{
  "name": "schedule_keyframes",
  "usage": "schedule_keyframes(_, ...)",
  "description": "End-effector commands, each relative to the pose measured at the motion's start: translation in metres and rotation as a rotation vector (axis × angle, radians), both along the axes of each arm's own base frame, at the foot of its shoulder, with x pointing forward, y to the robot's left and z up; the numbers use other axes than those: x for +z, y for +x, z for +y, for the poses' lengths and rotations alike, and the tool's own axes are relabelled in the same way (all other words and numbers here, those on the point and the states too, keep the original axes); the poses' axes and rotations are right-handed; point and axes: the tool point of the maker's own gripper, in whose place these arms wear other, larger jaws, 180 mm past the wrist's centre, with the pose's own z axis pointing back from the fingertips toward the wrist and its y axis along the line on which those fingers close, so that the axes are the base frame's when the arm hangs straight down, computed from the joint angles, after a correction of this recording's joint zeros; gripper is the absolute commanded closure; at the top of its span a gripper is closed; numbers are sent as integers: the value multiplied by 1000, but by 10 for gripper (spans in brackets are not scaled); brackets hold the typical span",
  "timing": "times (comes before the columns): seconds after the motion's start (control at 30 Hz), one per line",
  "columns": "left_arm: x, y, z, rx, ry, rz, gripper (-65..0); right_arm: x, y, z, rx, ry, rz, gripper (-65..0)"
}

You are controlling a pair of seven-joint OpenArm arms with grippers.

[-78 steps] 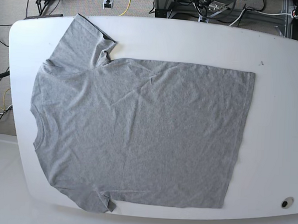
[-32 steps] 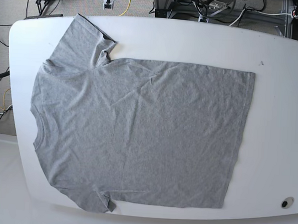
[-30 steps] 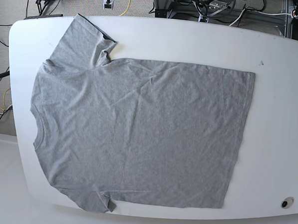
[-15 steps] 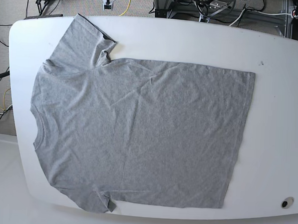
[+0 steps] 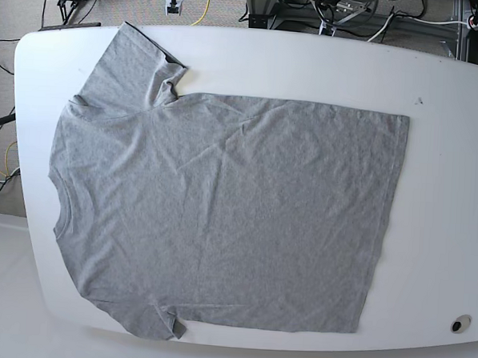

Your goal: Fold the T-shirt properly

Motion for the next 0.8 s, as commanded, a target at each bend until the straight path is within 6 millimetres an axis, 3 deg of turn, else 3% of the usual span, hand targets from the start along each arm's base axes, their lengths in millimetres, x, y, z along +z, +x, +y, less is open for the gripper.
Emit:
schedule_keyframes(0.0,0,1,-2,3,-4,-5,0,0,1,-3,5,-5,-7,0)
schedule_keyframes(0.53,0,-5,1,6,-3,-3,0,1,7,-5,16,-7,-41,0)
schedule_keyframes(0.77,1,-9,11,20,7,-31,0,7,18,-22,36,-40,-169,0)
